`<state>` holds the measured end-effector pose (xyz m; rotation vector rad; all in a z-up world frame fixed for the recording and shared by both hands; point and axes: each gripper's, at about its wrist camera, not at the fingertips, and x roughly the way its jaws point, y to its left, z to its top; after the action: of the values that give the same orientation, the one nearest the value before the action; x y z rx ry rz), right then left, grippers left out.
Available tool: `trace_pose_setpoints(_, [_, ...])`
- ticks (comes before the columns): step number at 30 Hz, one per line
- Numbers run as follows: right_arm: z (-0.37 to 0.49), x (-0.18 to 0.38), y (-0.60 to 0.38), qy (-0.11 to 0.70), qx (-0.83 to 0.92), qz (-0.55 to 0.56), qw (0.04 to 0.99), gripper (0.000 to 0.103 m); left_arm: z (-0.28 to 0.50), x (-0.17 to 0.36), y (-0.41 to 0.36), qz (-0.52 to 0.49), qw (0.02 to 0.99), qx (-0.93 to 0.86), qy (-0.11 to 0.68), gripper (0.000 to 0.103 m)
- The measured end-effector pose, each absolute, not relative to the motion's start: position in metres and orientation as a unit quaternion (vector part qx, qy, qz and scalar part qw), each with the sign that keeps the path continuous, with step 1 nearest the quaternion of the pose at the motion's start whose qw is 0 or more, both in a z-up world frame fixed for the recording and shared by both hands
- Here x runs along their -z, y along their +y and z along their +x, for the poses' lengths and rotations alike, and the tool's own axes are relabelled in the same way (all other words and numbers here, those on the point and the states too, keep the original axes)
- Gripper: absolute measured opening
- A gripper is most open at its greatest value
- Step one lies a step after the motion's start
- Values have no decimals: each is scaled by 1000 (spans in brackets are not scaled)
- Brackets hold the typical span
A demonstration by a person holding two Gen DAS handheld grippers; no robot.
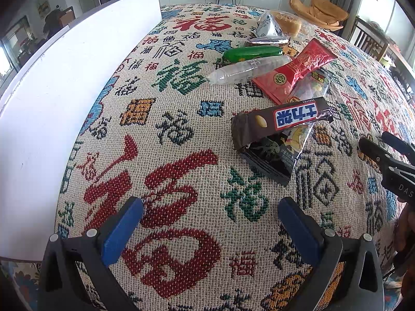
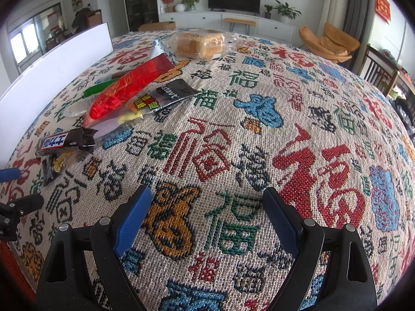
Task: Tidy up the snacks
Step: 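Grasp the Snickers bar with the left tool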
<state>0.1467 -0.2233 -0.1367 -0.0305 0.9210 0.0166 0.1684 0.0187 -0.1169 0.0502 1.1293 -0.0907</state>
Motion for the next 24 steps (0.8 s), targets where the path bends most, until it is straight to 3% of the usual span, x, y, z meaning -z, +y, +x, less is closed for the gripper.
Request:
trace_pose_setpoints(18, [147,137,-223,444,-8,-14,896,90,170,117,21,17,841,51,538,103])
trace_pose_setpoints(24, [147,137,-223,444,-8,-14,896,90,175,95,70,-116,844,131,507,103])
